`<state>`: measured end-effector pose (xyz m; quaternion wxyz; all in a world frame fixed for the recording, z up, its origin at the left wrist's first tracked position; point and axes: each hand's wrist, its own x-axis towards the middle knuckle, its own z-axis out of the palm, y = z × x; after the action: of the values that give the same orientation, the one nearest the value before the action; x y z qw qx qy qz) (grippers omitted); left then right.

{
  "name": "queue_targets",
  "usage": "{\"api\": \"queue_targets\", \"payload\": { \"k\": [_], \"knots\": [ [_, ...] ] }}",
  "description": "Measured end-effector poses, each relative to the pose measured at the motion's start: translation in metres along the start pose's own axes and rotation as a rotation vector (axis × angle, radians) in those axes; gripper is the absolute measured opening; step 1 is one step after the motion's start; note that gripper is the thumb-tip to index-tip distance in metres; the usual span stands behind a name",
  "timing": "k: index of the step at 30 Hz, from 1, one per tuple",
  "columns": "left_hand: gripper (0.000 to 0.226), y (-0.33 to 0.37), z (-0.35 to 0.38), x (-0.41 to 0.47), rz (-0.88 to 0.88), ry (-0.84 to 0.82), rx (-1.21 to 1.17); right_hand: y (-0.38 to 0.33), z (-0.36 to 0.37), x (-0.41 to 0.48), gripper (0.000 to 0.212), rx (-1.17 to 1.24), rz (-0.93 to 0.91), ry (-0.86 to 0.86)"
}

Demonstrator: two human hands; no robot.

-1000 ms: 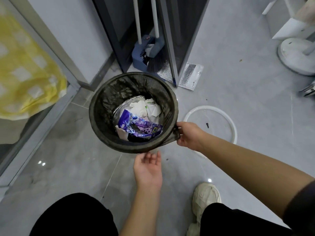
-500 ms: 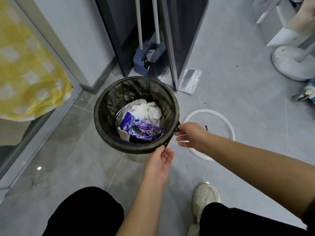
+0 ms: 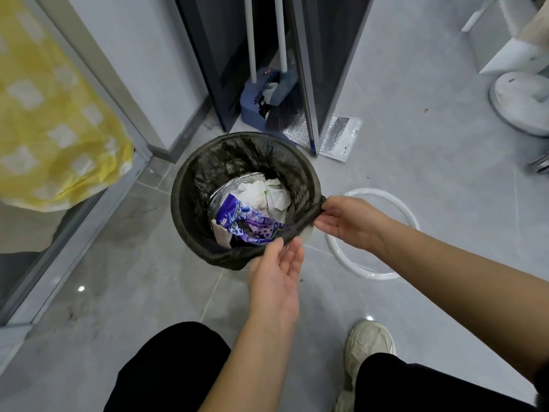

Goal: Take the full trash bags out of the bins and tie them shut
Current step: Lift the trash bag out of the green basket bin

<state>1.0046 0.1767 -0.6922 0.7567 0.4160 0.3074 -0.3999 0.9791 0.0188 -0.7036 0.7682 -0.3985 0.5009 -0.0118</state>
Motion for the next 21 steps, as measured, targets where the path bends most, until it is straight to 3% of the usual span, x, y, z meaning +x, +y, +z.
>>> {"api": "queue_targets", "payload": {
  "k": [3,13,17,21],
  "knots": [
    [0.005,0.021,0.004,0.006,0.017,0.042,0.019,-0.005,0.002,0.003,0.017,0.084,-0.004,-0.013],
    [0.017,0.094,-0.020,0.023,-0.025,0.033,-0.219,-0.013,0.014,0.015,0.034,0.341,-0.080,-0.011],
    [0.020,0.098,-0.021,0.027,-0.018,0.056,-0.078,-0.023,0.022,0.014,0.036,0.400,-0.043,0.048],
    [0.030,0.108,-0.028,0.036,0.035,0.126,0.095,-0.032,0.023,0.006,0.024,0.348,0.000,0.040]
  ]
}}
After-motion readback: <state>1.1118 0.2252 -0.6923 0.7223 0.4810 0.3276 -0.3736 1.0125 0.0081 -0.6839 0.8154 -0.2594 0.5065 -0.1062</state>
